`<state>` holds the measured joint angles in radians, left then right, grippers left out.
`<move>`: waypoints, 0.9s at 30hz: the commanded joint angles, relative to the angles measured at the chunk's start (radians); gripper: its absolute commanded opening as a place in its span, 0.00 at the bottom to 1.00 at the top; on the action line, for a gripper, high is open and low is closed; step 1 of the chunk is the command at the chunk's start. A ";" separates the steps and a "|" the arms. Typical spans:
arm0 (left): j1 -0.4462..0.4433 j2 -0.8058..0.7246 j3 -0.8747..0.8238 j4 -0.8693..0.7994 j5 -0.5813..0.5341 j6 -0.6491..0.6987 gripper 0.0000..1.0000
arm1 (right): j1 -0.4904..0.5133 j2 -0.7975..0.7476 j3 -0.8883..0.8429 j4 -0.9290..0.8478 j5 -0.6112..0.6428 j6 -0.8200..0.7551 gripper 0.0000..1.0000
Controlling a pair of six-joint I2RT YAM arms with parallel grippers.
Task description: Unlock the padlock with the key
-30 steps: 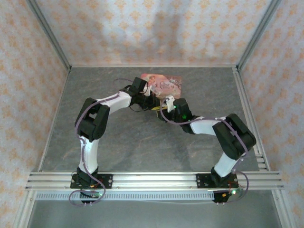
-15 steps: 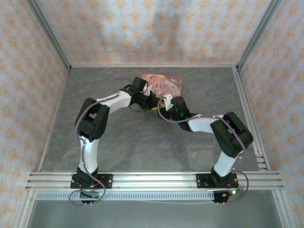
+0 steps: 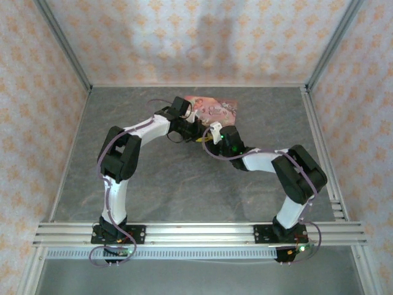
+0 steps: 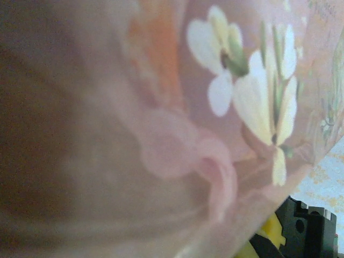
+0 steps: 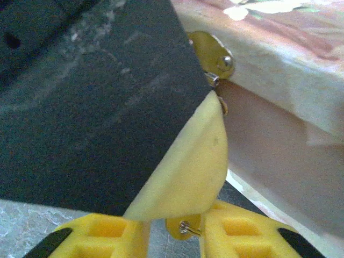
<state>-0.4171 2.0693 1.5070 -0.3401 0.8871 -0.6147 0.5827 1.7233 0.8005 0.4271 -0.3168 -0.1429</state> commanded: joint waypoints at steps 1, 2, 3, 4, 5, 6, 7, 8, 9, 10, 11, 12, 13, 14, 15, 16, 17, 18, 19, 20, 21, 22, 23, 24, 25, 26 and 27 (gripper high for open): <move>-0.008 0.018 0.019 -0.094 0.108 -0.003 0.01 | 0.009 -0.023 0.042 0.011 -0.005 0.002 0.19; -0.007 0.017 0.018 -0.094 0.108 -0.001 0.01 | 0.009 -0.024 0.047 0.001 -0.010 0.010 0.15; -0.008 0.016 0.016 -0.096 0.107 0.002 0.01 | 0.008 -0.025 0.051 -0.003 -0.010 0.018 0.12; -0.008 0.015 0.015 -0.099 0.104 0.006 0.01 | 0.008 -0.027 0.051 -0.006 -0.018 0.030 0.09; -0.008 0.014 0.012 -0.096 0.104 0.007 0.02 | 0.007 -0.027 0.054 -0.011 -0.039 0.046 0.06; -0.007 0.012 0.009 -0.095 0.102 0.009 0.02 | 0.002 -0.027 0.057 -0.010 -0.072 0.071 0.04; -0.008 0.012 0.007 -0.094 0.101 0.011 0.03 | -0.004 -0.024 0.060 -0.005 -0.108 0.099 0.01; -0.007 0.011 0.006 -0.091 0.101 0.012 0.03 | -0.013 -0.022 0.057 0.009 -0.151 0.133 0.00; -0.007 0.009 0.003 -0.087 0.101 0.012 0.03 | -0.021 -0.020 0.056 0.023 -0.175 0.162 0.00; -0.007 0.008 0.002 -0.086 0.099 0.012 0.03 | -0.029 -0.018 0.056 0.029 -0.196 0.185 0.00; -0.008 0.008 0.002 -0.086 0.099 0.013 0.04 | -0.037 -0.013 0.056 0.039 -0.226 0.212 0.00; -0.007 0.008 0.002 -0.086 0.099 0.014 0.04 | -0.045 -0.010 0.054 0.051 -0.249 0.229 0.00; -0.007 0.007 0.001 -0.086 0.101 0.013 0.05 | -0.051 -0.005 0.054 0.059 -0.274 0.246 0.00; -0.008 0.006 -0.001 -0.084 0.100 0.013 0.06 | -0.058 0.000 0.055 0.064 -0.292 0.258 0.00; -0.008 0.005 -0.001 -0.083 0.100 0.013 0.07 | -0.062 0.004 0.054 0.071 -0.305 0.268 0.00; -0.008 0.003 -0.002 -0.080 0.097 0.013 0.08 | -0.068 0.009 0.051 0.083 -0.325 0.284 0.00; -0.008 0.000 -0.004 -0.079 0.094 0.013 0.11 | -0.074 0.015 0.048 0.100 -0.344 0.303 0.00; -0.008 -0.001 -0.004 -0.078 0.089 0.013 0.13 | -0.080 0.022 0.047 0.114 -0.365 0.320 0.00; -0.008 -0.002 -0.004 -0.079 0.086 0.015 0.15 | -0.085 0.029 0.045 0.130 -0.382 0.341 0.00; -0.008 -0.002 -0.004 -0.079 0.084 0.016 0.16 | -0.090 0.038 0.040 0.155 -0.399 0.365 0.00; -0.007 -0.002 -0.004 -0.079 0.084 0.016 0.16 | -0.094 0.048 0.039 0.170 -0.413 0.385 0.00; -0.008 -0.002 -0.005 -0.079 0.080 0.016 0.17 | -0.099 0.058 0.037 0.189 -0.432 0.410 0.00; -0.008 -0.002 -0.009 -0.076 0.076 0.017 0.17 | -0.105 0.071 0.033 0.223 -0.450 0.442 0.00; -0.007 -0.002 -0.012 -0.074 0.074 0.015 0.17 | -0.107 0.081 0.031 0.242 -0.461 0.462 0.00; -0.007 -0.002 -0.015 -0.072 0.073 0.016 0.17 | -0.106 0.089 0.034 0.239 -0.467 0.467 0.00; -0.008 -0.002 -0.017 -0.071 0.071 0.016 0.17 | -0.107 0.096 0.033 0.243 -0.473 0.477 0.00; -0.007 -0.001 -0.018 -0.071 0.067 0.015 0.17 | -0.108 0.105 0.031 0.263 -0.484 0.495 0.00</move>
<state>-0.4072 2.0689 1.5059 -0.3721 0.8654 -0.5701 0.4683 1.8095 0.8135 0.5186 -0.7086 0.2523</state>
